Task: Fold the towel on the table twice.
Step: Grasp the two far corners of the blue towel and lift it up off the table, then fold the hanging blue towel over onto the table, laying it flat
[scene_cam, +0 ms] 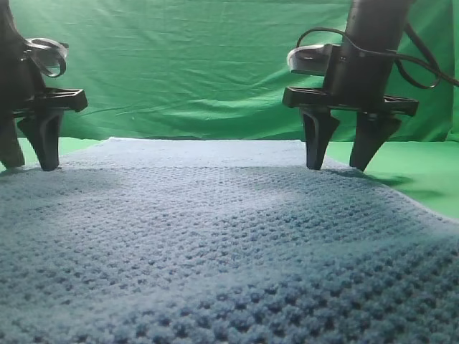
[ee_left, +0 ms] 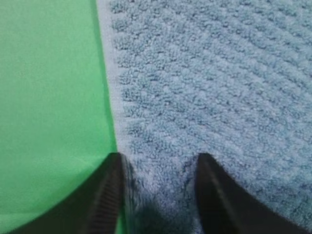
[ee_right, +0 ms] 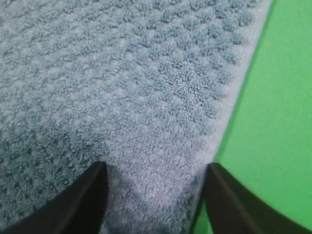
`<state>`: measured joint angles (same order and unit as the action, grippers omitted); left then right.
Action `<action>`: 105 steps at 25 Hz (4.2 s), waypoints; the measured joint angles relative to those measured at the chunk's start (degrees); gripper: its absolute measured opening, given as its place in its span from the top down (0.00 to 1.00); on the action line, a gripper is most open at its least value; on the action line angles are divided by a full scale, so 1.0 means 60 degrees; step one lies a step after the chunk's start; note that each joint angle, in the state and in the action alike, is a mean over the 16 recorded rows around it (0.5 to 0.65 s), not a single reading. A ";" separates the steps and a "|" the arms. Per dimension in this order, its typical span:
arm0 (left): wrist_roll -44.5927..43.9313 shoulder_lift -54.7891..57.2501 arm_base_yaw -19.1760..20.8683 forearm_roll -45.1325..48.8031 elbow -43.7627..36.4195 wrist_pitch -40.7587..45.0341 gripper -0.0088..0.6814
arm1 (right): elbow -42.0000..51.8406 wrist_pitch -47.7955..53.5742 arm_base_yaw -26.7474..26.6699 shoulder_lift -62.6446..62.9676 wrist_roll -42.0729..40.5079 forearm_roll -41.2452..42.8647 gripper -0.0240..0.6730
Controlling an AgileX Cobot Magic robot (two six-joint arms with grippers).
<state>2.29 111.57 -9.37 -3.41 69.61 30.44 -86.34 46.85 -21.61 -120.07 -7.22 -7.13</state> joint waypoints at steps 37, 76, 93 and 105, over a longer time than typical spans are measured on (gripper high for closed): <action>-0.0616 0.0239 -0.0004 -0.1686 1.0570 0.4662 0.99 | -0.7429 0.0280 0.0000 0.0973 0.0757 0.2254 0.97; -0.1281 -0.6092 -0.0044 -0.2482 -0.0240 0.2669 0.99 | 0.1471 0.0438 -0.0480 0.6201 0.1430 0.2406 0.97; -0.1856 -0.9191 -0.0044 -0.4097 -0.4301 0.2684 0.99 | 0.5655 0.0062 -0.0919 0.9502 0.2395 0.1915 0.97; -0.2031 -0.9734 -0.0044 -0.4724 -0.5603 0.2281 0.99 | 0.7152 -0.0114 -0.0935 1.0573 0.2405 0.1241 0.97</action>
<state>-9.90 53.16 -9.64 -31.75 35.99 44.13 -43.43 46.17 -27.22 -56.64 7.21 0.31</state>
